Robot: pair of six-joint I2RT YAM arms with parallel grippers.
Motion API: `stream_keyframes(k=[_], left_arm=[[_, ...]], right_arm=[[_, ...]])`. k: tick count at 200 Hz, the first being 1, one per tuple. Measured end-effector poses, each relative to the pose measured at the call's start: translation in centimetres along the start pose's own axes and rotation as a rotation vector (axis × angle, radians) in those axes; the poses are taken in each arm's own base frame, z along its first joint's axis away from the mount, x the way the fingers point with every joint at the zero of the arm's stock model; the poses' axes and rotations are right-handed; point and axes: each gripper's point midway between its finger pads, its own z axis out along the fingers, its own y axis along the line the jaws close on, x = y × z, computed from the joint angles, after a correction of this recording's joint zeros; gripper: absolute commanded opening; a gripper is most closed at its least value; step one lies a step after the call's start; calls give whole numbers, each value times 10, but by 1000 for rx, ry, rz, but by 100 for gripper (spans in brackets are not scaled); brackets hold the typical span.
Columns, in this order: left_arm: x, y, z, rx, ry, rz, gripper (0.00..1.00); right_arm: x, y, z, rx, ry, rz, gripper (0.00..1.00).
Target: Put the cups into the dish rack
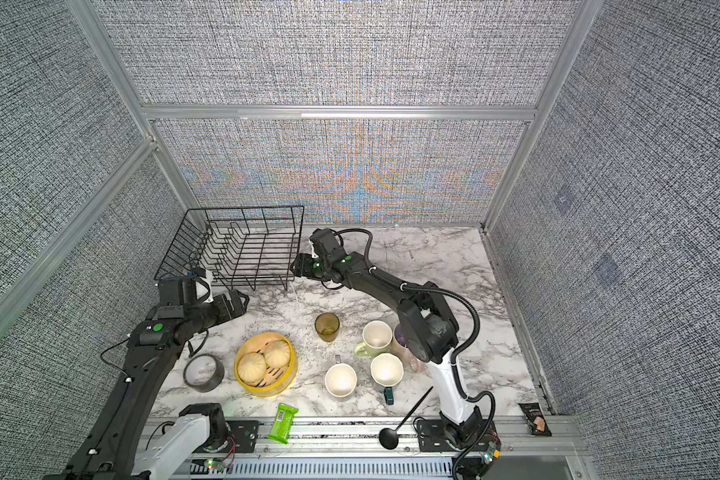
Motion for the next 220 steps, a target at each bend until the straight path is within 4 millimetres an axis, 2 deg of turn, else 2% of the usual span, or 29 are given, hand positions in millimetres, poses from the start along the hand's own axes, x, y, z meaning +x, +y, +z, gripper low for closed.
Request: stream_keyframes(k=[20,50,71,85,101,109,138,158,188,220], left_arm=[[5,1,-1,-6,18,2,99],[4,4,-10,-18,-23,8,99],[4,5,-15,-25,-47,12,99],[3,7,-18,-37,-64,14,99],[2,8,-20,-44,-77,15,99],[2,9,-21,-46,-80,15,99],[2,10,-20,-50,-80,15,99],[3,10,-17,-48,-72,10,99],[3,10,-16,-45,-73,-14,99],[2,9,-17,-38,-89,-32,99]], right_arm=[[-2,-8,15,33,22,23,56],[-7,-9,31,40,33,32,49],[-7,-12,47,35,44,53,30],[-6,-12,56,16,68,85,21],[-9,-12,58,9,69,110,6],[-12,-13,57,15,59,123,4],[-15,-16,49,5,68,130,1],[-10,-18,34,42,79,136,0],[-8,-31,-2,115,88,153,0],[2,-62,-42,185,87,186,0]])
